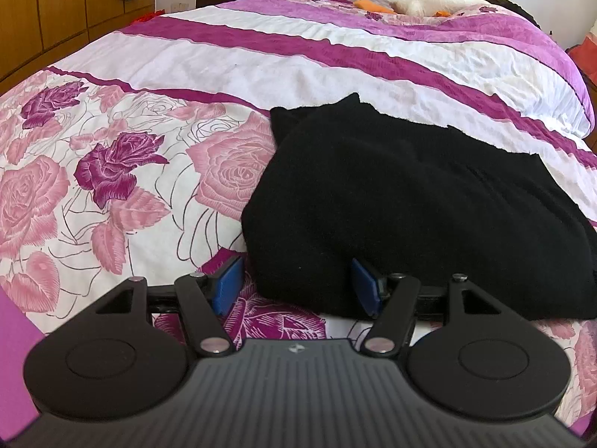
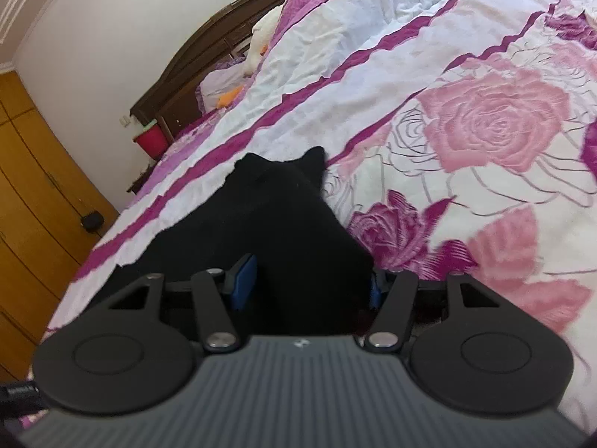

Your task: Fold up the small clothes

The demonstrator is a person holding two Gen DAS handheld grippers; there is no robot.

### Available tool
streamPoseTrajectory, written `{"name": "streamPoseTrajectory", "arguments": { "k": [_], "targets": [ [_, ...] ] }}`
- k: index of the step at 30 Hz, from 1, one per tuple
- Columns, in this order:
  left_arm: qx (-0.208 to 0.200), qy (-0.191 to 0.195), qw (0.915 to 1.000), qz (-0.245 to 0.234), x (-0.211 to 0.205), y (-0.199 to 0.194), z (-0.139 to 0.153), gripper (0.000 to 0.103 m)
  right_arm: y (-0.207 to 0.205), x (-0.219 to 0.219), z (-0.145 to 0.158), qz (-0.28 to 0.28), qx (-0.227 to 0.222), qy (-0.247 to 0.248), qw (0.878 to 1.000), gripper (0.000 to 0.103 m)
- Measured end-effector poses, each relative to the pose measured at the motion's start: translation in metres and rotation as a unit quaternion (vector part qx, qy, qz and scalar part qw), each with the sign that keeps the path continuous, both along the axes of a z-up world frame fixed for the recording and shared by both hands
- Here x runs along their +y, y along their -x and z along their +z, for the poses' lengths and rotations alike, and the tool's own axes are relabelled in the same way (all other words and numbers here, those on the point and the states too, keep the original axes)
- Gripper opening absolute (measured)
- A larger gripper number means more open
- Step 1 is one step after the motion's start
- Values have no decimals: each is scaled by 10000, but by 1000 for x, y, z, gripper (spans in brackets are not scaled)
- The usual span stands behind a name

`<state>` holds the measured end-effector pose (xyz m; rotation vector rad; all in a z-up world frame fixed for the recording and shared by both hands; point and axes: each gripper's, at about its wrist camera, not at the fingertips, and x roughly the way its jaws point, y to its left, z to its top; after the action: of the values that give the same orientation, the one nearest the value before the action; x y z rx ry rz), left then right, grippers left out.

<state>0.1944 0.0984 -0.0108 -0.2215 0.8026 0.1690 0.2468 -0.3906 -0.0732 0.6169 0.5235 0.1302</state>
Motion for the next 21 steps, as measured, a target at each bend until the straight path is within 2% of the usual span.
{"name": "streamPoseTrajectory", "arguments": {
  "k": [3, 14, 16, 17, 18, 19, 21],
  "targets": [
    [-2, -28, 10000, -5, 0, 0, 0, 69, -9, -1, -3, -22, -67, -262, 9996, 59],
    [-17, -23, 10000, 3, -1, 0, -1, 69, -33, 3, -9, -294, -189, -555, 9978, 58],
    [-18, -15, 10000, 4, -1, 0, -1, 69, -36, 5, -9, -354, -202, -603, 9973, 52],
    [-17, -14, 10000, 2, -1, 0, -1, 69, -37, 5, -11, -378, -196, -648, 9970, 41],
    [-14, -12, 10000, -3, -1, -1, -2, 69, -38, 5, -12, -396, -191, -714, 9965, 26],
    [-11, -15, 10000, -9, -1, -1, -1, 69, -38, 4, -14, -428, -185, -786, 9958, 19],
    [-5, -15, 10000, -19, 0, -1, -1, 69, -36, 2, -14, -478, -227, -871, 9948, 13]
  ]
}}
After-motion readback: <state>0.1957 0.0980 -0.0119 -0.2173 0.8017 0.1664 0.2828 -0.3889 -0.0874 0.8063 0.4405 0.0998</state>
